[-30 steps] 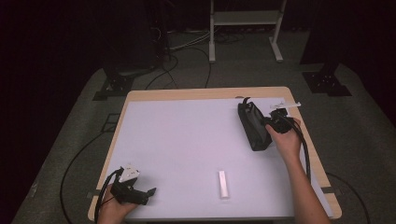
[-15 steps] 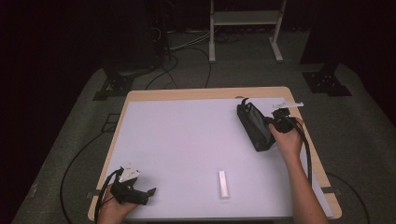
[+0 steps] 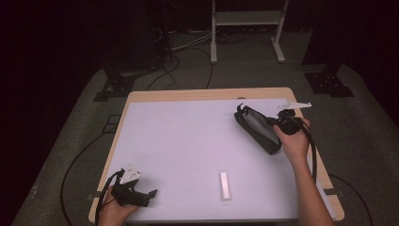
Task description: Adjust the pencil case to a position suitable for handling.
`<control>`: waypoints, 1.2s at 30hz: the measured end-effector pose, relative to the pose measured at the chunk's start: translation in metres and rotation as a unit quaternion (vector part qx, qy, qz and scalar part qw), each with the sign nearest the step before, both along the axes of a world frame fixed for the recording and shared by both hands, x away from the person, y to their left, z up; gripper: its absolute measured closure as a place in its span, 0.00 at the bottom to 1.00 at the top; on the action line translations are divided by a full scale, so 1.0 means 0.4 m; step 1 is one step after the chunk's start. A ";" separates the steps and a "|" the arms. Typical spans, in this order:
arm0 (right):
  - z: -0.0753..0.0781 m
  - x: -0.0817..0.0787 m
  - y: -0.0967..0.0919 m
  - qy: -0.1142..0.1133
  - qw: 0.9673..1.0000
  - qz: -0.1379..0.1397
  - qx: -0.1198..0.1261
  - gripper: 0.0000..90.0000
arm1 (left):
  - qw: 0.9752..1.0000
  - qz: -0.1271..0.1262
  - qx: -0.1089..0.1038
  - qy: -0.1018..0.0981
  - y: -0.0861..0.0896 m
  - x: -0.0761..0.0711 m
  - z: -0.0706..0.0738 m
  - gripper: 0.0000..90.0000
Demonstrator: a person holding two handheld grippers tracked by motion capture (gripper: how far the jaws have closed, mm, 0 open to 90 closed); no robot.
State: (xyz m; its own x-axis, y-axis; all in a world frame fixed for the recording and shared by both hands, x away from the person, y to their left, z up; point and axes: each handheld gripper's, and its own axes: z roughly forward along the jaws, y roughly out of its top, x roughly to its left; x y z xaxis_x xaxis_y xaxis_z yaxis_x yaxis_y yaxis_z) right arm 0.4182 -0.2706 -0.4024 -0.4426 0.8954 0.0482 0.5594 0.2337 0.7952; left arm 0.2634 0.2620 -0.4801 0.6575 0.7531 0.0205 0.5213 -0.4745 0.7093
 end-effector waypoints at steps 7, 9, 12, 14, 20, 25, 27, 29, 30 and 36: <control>0.013 -0.015 0.006 -0.006 0.999 0.037 0.008 0.98 | 1.000 0.000 0.000 0.000 0.000 0.000 0.000 0.00; 0.016 -0.018 0.011 -0.007 0.999 0.049 0.011 0.98 | 1.000 0.000 0.000 0.000 0.000 0.000 0.000 0.00; 0.018 -0.022 0.019 -0.006 0.998 0.068 0.013 0.98 | 1.000 0.000 0.000 0.000 0.000 0.000 0.000 0.00; 0.021 -0.025 0.027 -0.007 0.997 0.082 0.012 0.98 | 1.000 0.000 0.000 0.000 0.000 0.000 0.000 0.00; 0.027 -0.032 0.048 -0.004 0.994 0.112 0.013 0.98 | 1.000 0.000 0.000 0.000 0.000 0.000 0.000 0.00; 0.035 -0.040 0.065 -0.005 0.991 0.135 0.011 0.98 | 1.000 0.000 0.000 0.000 0.000 0.000 0.000 0.00; 0.038 -0.043 0.075 -0.007 0.989 0.146 0.010 0.98 | 1.000 0.000 0.000 0.000 0.000 0.000 0.000 0.00; 0.040 -0.046 0.083 -0.007 0.987 0.158 0.009 0.98 | 1.000 0.000 0.000 0.000 0.000 0.000 0.000 0.00; 0.040 -0.046 0.086 -0.007 0.987 0.162 0.008 0.98 | 1.000 0.000 0.000 -0.001 0.000 0.000 0.000 0.00; 0.044 -0.051 0.117 -0.004 0.978 0.206 0.011 0.98 | 1.000 0.000 0.000 0.000 0.000 0.000 0.000 0.00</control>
